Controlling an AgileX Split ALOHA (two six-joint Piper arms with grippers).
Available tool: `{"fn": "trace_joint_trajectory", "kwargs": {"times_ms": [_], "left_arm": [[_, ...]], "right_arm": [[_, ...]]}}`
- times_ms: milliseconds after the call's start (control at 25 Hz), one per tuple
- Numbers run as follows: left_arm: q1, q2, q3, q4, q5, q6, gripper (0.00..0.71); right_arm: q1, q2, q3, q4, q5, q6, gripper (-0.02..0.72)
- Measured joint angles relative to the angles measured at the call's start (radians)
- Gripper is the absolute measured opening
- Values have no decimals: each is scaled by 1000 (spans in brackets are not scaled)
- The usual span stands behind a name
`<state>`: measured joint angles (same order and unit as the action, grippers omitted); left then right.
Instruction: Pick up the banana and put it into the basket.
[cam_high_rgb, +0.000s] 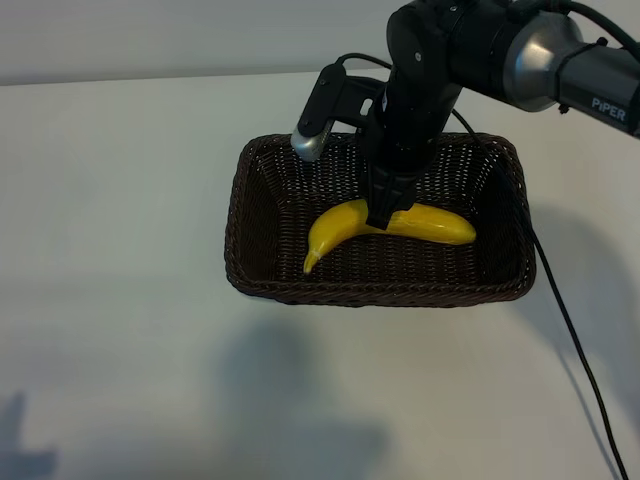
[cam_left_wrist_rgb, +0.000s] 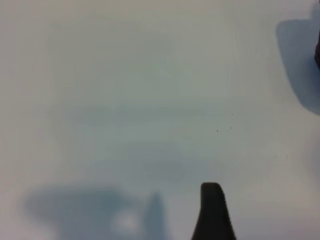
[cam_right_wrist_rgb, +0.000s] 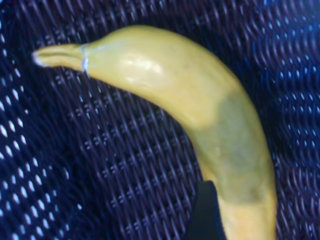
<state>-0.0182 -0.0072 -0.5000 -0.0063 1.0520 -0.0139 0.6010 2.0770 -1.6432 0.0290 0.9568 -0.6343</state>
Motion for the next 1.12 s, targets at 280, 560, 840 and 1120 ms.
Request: {"fn": "trace_joint_trajectory", "kwargs": {"times_ms": [280,560,840,1120], "left_arm": [[0,0,0,0,0,0,541],[0,0,0,0,0,1,541],[0,0,0,0,0,2,541],[0,0,0,0,0,2,541]], "right_arm": [[0,-34,-2,-29,101,109,568],[-35,-34,-118,-29,190,273,568],[-152,-35,-223,75,247,398,568],[-275,-35,-229,99,257,551,568]]}}
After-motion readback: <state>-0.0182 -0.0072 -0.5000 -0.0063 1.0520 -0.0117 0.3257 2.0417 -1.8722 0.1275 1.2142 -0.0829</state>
